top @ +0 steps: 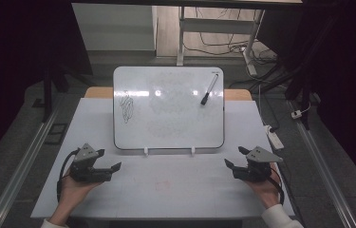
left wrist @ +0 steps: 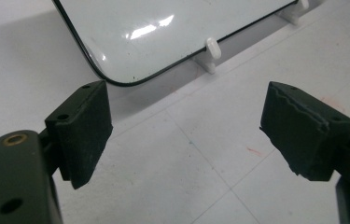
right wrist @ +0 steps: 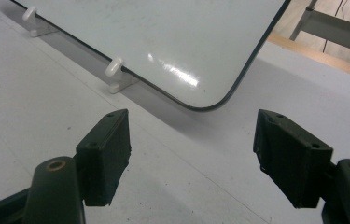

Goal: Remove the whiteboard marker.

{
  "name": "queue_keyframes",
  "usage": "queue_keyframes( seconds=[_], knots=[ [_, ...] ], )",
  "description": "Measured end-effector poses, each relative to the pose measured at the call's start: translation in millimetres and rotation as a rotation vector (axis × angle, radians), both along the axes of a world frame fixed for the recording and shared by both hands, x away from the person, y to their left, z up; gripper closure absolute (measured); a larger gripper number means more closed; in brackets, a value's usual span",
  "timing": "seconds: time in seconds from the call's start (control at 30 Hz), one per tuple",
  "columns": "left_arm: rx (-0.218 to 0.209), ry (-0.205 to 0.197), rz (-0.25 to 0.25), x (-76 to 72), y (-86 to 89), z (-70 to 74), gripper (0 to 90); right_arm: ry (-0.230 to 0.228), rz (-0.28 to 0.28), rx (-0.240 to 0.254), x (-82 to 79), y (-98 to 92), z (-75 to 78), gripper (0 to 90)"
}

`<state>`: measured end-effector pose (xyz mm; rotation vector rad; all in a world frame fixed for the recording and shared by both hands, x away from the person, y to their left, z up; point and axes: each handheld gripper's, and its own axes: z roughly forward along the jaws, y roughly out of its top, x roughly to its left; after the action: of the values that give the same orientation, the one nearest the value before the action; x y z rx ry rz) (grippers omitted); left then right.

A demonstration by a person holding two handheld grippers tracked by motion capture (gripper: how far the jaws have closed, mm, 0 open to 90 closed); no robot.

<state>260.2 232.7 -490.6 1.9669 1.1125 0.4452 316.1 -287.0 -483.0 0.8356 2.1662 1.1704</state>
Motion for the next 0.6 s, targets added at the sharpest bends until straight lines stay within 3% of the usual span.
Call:
queue_keyframes(
  seconds=[0.43,0.6],
  knots=[
    [0.014,0.008,0.004,0.4,2.1,-4.4,17.5,0.028,-0.028,0.019,3.2,2.2,-0.3,27.7],
    [0.009,0.008,0.003,0.3,3.1,-3.7,17.7,0.017,-0.035,0.028,6.6,7.2,7.9,27.9]
  ],
)
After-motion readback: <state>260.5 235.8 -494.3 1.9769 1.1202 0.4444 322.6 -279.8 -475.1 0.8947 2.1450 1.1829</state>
